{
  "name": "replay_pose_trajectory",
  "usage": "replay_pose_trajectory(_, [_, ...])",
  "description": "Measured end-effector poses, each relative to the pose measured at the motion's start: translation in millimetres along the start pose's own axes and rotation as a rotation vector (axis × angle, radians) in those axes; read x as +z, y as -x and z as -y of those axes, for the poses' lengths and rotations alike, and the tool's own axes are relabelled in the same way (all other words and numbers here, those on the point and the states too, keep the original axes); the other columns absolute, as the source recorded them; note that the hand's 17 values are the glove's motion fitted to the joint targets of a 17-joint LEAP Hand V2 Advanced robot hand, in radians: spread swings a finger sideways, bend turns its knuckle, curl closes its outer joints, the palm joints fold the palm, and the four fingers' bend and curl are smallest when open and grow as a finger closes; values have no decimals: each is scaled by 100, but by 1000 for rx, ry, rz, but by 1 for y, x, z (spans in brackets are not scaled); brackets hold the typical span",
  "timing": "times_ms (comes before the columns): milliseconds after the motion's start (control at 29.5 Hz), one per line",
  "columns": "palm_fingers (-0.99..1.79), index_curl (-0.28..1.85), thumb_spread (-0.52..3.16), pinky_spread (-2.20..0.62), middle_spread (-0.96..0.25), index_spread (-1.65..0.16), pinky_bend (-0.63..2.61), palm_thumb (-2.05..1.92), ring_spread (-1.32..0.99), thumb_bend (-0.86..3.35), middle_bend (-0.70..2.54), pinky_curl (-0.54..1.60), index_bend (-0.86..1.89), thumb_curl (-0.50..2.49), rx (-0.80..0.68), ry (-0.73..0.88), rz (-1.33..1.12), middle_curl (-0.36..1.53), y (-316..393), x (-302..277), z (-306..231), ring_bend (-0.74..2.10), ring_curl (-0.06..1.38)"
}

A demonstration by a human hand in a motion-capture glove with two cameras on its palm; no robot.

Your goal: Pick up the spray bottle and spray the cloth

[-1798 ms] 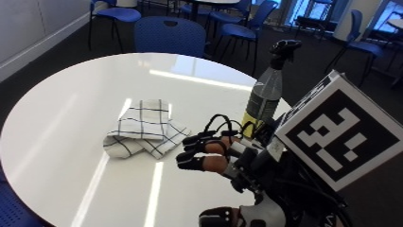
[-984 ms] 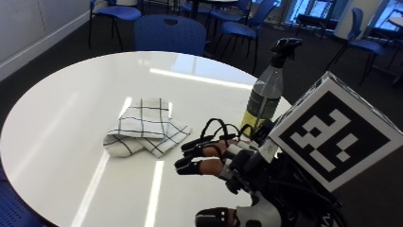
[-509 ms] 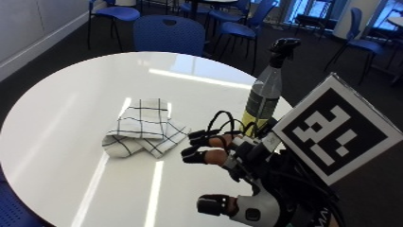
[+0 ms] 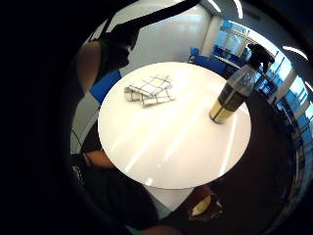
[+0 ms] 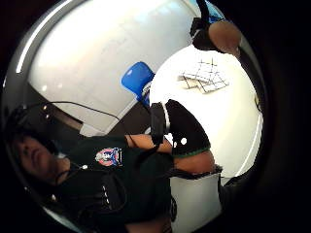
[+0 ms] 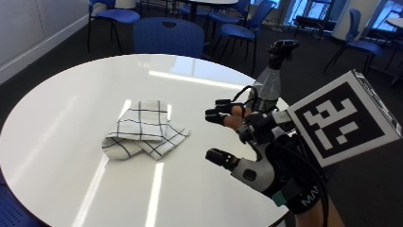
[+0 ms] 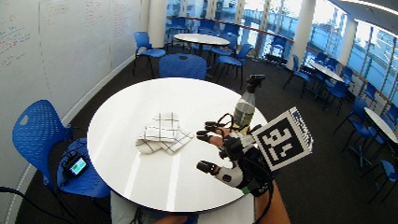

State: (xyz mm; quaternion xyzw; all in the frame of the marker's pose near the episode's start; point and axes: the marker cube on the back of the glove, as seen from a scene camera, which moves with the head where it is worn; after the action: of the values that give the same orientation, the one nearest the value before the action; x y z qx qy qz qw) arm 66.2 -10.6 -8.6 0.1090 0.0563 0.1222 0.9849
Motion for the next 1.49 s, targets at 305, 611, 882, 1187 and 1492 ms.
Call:
replay_pose_trajectory(305, [76,37,121,20,-10,-40,18,60,-13,0,17,28,17,31,142,-67,41,29,-43,0,10,28,32])
replay_pose_trajectory(611, [75,35,122,19,-10,-40,20,62,-13,-1,18,30,15,33,298,-236,117,30,-95,-2,25,29,34])
replay_pose_trajectory(882, [83,33,121,16,-10,-38,19,64,-13,-1,22,31,14,35,581,-475,450,33,-154,15,33,29,34])
replay_pose_trajectory(1187, [78,33,121,15,-8,-36,18,64,-12,-2,22,32,15,36,723,-539,431,36,-196,19,44,25,34])
replay_pose_trajectory(1492, [74,33,119,17,-8,-36,16,66,-10,-1,20,31,16,38,789,-533,390,37,-224,24,54,23,34])
